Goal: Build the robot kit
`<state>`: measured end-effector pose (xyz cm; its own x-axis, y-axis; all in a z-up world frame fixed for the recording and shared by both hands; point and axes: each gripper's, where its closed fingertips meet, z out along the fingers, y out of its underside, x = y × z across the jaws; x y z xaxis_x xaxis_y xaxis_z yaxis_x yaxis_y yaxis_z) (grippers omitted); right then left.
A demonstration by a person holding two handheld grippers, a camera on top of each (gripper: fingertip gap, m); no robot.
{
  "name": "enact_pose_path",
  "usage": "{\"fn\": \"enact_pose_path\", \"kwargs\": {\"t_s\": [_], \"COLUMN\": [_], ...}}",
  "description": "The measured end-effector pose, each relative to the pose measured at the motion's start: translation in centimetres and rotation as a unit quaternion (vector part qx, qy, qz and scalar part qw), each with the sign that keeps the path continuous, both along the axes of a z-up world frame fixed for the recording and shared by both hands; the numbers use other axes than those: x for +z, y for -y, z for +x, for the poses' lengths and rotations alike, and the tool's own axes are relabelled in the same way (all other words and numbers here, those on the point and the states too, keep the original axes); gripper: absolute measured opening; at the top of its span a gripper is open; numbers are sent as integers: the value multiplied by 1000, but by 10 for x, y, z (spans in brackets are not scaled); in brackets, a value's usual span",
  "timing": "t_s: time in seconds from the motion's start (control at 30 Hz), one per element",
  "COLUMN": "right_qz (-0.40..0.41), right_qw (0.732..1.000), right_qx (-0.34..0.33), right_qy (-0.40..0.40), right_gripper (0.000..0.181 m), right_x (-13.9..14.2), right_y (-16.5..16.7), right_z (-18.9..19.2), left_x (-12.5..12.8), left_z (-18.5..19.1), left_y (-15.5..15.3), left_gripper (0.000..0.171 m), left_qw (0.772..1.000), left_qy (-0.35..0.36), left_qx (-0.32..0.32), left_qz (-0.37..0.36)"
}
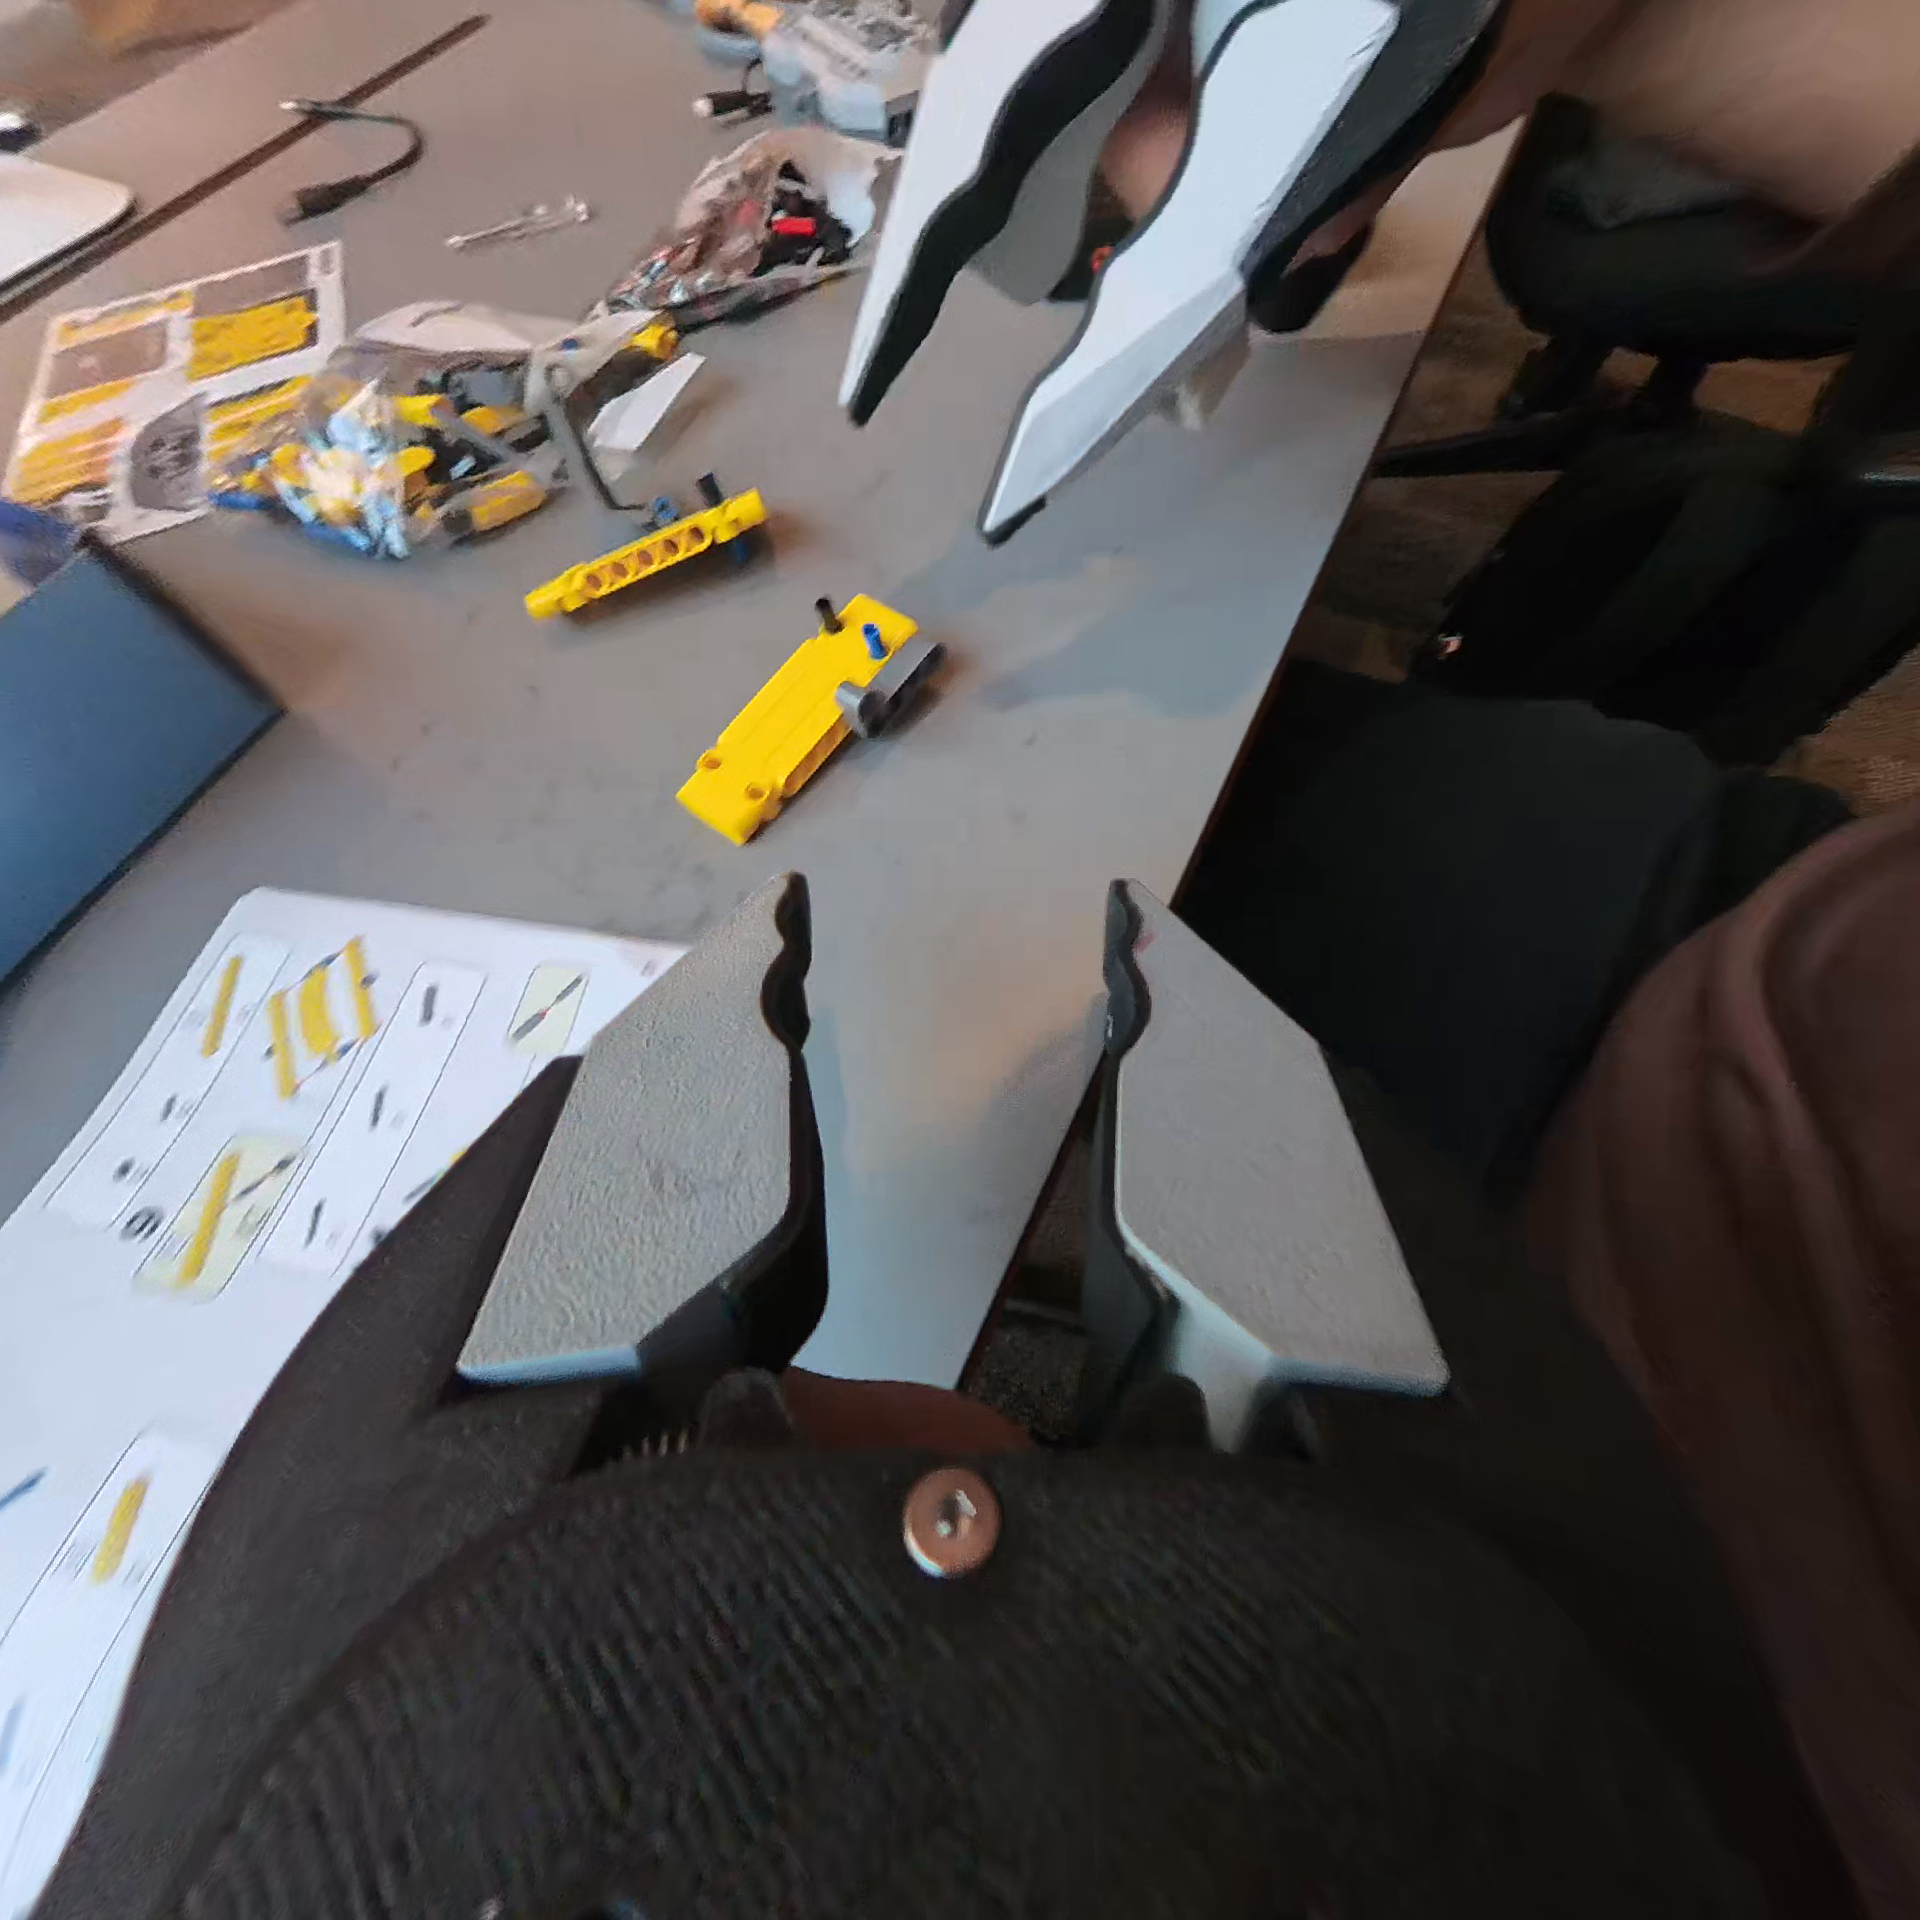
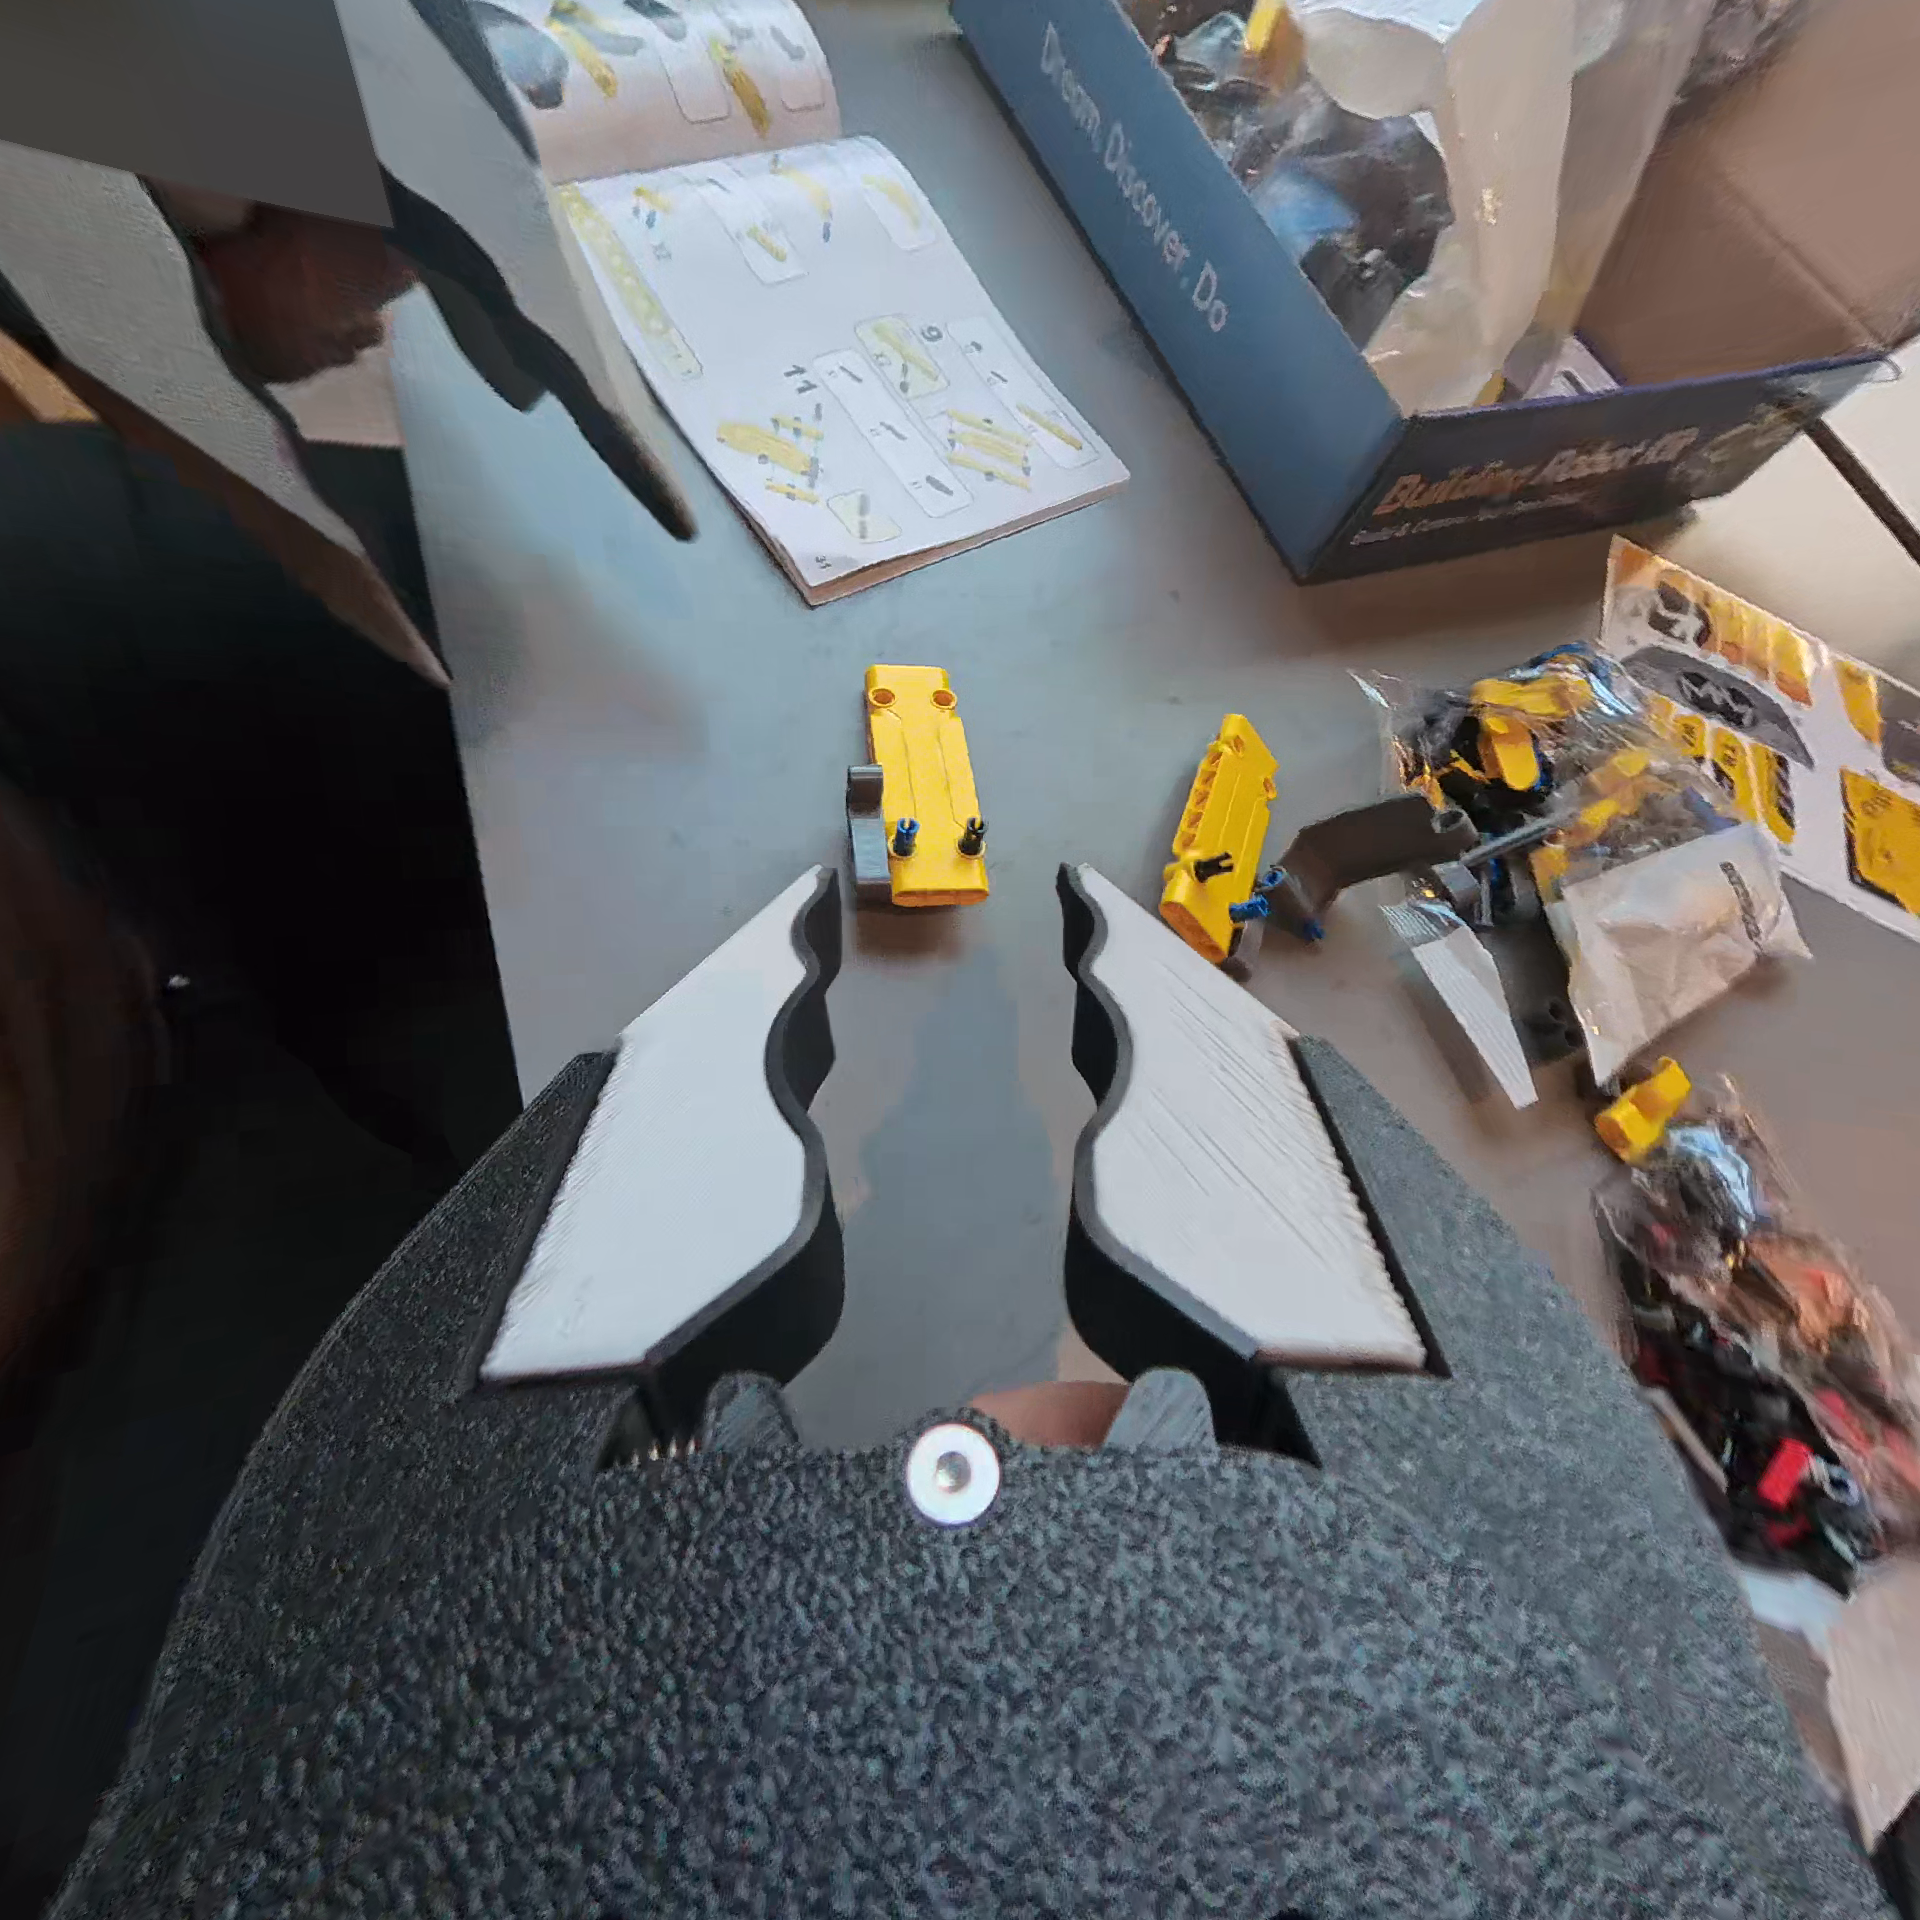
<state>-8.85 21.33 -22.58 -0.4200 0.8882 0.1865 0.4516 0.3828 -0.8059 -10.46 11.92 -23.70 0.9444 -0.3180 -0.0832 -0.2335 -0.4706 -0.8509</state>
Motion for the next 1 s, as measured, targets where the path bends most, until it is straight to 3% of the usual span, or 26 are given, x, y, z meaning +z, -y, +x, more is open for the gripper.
{"fn": "enact_pose_path", "kwargs": {"t_s": [0.1,0.2,0.37,0.57,0.73,0.87,1.0], "right_qz": [3,7,37,25,6,-5,-16], "right_qw": [999,996,999,999,999,998,997], "right_qx": [50,84,40,27,-1,16,-16], "right_qy": [7,3,-2,5,33,57,78], "right_gripper": [44,45,45,45,46,47,49], "right_x": [1,5,6,2,-7,-15,-29], "right_y": [7,13,-9,-9,-9,5,7], "right_z": [-6,-9,-19,-12,-12,-5,-6], "left_x": [-6,4,20,1,-10,-10,-12], "left_z": [5,1,-33,-70,-70,-67,-56], "left_y": [-12,-26,-40,-23,-21,-20,-19], "left_gripper": [55,54,38,40,40,40,40], "left_qw": [999,1000,995,983,979,978,981], "left_qy": [15,-5,-79,-82,-44,-62,-41], "left_qx": [-16,-18,57,148,168,171,163], "left_qz": [-25,-19,-2,-76,-104,-102,-101]}}
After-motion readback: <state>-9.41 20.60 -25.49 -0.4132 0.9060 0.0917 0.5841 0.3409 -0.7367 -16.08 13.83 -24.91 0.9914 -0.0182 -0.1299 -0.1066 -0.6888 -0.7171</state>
